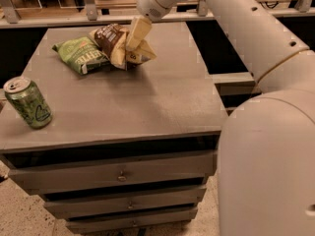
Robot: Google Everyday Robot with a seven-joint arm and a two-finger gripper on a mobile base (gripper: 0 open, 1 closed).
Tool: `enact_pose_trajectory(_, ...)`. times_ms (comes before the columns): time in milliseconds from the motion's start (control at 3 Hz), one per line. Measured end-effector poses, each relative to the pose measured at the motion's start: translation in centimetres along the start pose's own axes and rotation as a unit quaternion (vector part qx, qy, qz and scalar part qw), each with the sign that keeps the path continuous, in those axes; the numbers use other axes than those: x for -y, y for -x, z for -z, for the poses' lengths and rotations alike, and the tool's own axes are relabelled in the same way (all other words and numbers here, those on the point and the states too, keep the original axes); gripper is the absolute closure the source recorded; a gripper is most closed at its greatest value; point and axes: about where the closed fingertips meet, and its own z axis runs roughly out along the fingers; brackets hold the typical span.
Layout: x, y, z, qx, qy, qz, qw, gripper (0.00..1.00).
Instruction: Move brown chip bag near green jalapeno chip bag
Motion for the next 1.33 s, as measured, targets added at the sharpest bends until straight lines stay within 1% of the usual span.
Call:
enact_pose_trajectory(333,0.1,0.6,0.9,-0.013,0.009,0.010,0.9998,0.00)
enact_pose_trajectory(667,0.3,1.7,4.2,-0.035,0.017,0.023,0.9990,0.00)
enact_pose_trajectory(1000,0.3,2.3,7.4,-0.053,0.031,0.033,0.9976,0.00)
enact_pose_trajectory(1333,0.1,2.3,8.0,-0.058,0.039,0.034,0.9969,0.00)
